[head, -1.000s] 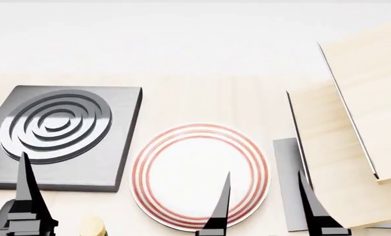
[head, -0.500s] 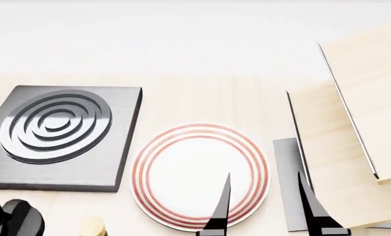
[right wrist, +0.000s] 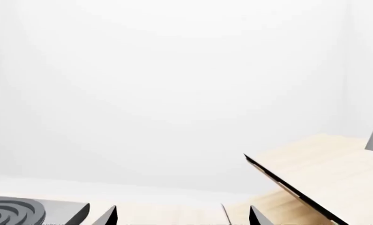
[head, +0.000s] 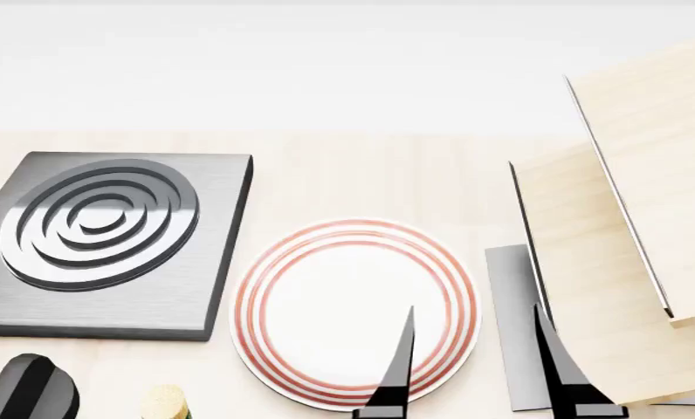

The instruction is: Pick up the akita bowl and put it on the plate.

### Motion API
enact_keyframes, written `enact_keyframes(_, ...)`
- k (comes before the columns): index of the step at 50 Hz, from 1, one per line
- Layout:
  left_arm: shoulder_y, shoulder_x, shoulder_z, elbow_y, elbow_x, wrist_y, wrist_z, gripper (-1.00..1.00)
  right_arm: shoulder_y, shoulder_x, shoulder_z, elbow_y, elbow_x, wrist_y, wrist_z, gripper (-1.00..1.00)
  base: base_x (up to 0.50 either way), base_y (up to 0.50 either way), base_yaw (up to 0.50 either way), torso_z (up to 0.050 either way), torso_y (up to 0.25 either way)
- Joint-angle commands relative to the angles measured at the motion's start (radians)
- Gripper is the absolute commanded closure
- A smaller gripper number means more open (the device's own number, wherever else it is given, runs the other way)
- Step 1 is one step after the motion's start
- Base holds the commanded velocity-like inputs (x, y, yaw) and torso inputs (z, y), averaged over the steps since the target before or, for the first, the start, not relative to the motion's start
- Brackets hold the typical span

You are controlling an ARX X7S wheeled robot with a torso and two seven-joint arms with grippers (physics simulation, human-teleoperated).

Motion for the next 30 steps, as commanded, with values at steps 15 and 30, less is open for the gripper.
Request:
enact_keyframes(15,0.062,-0.092,-0.231,0.142,-0.204,-0.146,0.0,-1.0,0.011,0.002,-0.007,0.035,-0.002,-0.009,0.006,-1.0,0.0,0.0,0.0,0.0,0.0)
enact_keyframes(30,0.071,-0.172,-0.359,0.172,-0.347,-0.296,-0.006,-1.0,0.016,0.001,-0.017,0.042,-0.006,-0.011,0.012,-1.0,0.0,0.0,0.0,0.0,0.0)
